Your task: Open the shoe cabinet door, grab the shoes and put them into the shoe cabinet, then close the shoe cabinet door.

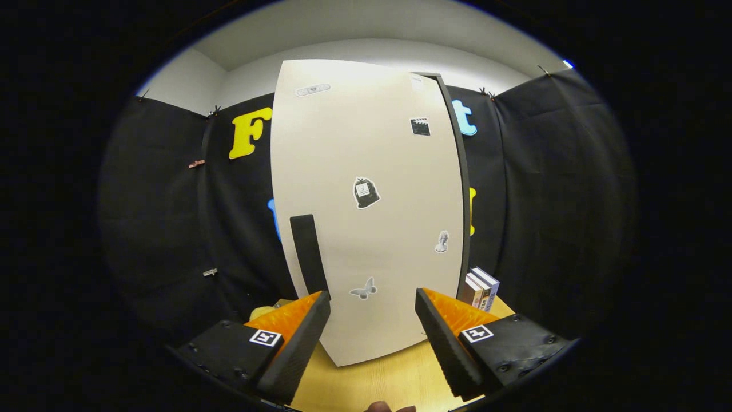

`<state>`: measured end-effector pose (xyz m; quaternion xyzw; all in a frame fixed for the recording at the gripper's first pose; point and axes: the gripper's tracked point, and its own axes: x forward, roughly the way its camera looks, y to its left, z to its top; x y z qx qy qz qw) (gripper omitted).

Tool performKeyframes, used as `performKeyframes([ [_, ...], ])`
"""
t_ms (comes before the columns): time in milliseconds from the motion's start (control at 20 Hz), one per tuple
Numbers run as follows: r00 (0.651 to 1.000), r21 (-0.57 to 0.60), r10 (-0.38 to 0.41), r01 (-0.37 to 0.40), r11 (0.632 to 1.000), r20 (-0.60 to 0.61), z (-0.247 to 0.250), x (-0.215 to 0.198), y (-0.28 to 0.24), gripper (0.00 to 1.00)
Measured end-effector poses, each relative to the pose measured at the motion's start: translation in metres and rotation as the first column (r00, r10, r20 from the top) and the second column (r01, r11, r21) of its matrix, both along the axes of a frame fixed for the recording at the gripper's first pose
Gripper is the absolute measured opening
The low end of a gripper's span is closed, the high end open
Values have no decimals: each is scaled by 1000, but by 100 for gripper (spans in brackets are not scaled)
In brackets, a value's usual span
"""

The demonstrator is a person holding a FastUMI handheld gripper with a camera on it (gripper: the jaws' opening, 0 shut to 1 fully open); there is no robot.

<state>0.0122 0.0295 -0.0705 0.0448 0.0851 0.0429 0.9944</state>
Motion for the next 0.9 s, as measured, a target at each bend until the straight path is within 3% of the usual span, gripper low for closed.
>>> performKeyframes([
  [900, 997, -83, -29, 35, 996, 72, 26, -5, -2, 98],
])
